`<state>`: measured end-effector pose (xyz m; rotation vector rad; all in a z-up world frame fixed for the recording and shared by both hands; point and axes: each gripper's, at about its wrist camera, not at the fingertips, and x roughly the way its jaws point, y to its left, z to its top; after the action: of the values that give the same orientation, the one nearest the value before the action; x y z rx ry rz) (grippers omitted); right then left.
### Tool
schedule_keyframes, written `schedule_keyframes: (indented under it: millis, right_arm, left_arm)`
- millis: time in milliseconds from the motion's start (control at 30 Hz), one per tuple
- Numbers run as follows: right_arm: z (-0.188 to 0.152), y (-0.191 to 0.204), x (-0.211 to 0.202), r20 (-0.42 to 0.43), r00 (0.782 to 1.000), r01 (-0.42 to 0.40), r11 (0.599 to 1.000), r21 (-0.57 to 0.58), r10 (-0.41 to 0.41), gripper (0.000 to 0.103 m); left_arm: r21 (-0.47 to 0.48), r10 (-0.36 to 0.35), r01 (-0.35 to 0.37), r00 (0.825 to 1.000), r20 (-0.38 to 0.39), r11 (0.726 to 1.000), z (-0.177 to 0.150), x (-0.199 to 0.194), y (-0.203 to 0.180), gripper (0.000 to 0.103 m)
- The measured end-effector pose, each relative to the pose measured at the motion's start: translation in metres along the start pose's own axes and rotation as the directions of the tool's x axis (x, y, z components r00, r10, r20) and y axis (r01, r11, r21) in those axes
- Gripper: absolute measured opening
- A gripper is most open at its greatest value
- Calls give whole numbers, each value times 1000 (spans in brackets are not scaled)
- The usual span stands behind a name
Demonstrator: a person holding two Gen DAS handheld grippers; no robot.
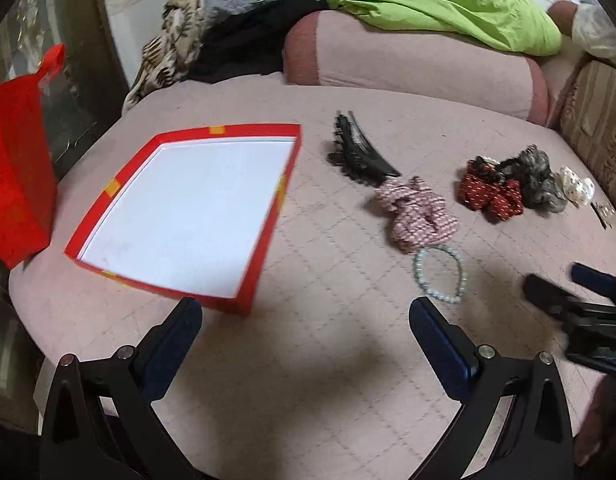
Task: Organize jewelry
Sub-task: 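Move left gripper to the plaid scrunchie while right gripper approaches the jade bracelet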
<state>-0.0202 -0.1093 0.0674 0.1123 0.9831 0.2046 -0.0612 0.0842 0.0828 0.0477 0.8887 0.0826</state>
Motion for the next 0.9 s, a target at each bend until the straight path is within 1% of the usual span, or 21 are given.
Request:
schedule_keyframes:
  millis: [33,67,100,133,233,300,367,433,500,567,700,900]
  right_arm:
    - [2,4,9,-30,1000,7,1000,-12,-7,90]
    - [2,4,13,-57,998,9,1000,-8,-9,78]
    - [-1,2,12,-65,998,-4,1000,5,5,76]
    - [-5,-2,8,-56,998,-9,1000,20,10,75]
    - [-19,-15,-13,-2,999,48,998,31,-48,76]
    - [-27,-25,-26,26,996,81,995,49,-83,77]
    - [-33,-33,-39,53,993,105,992,74,-109,77]
    - [-37,-41,-49,78,987,129,986,104,-137,78]
    - [-40,-47,-55,94,985,136,982,128,-148,80]
    - [-40,-48,-59,108,982,137,981,138,-152,80]
    - [-40,-45,-66,137,977,144,982,124,-161,80]
    - [-40,-44,-71,155,970,166,978,128,-185,81]
  left_arm:
    - [-8,-6,6,1000,-5,1000,0,-1,3,103]
    - [-13,-9,9,1000,-6,1000,1,-2,5,103]
    - [-16,-10,10,1000,-4,1000,-1,-2,9,103]
    - [-13,-12,12,1000,-2,1000,-1,-3,9,103]
    - [-2,-36,36,999,9,999,0,-4,5,103]
    - [12,-59,58,998,21,998,3,-6,-2,103]
    - [32,-65,64,997,34,997,4,-8,-11,103]
    - [54,-80,79,996,24,995,6,-10,-20,103]
    - [65,-84,82,996,31,995,8,-15,-26,103]
    - [70,-62,59,997,43,996,7,-20,-31,103]
    - [79,-44,41,998,39,996,6,-27,-38,103]
    - [92,-66,61,997,49,994,4,-36,-44,103]
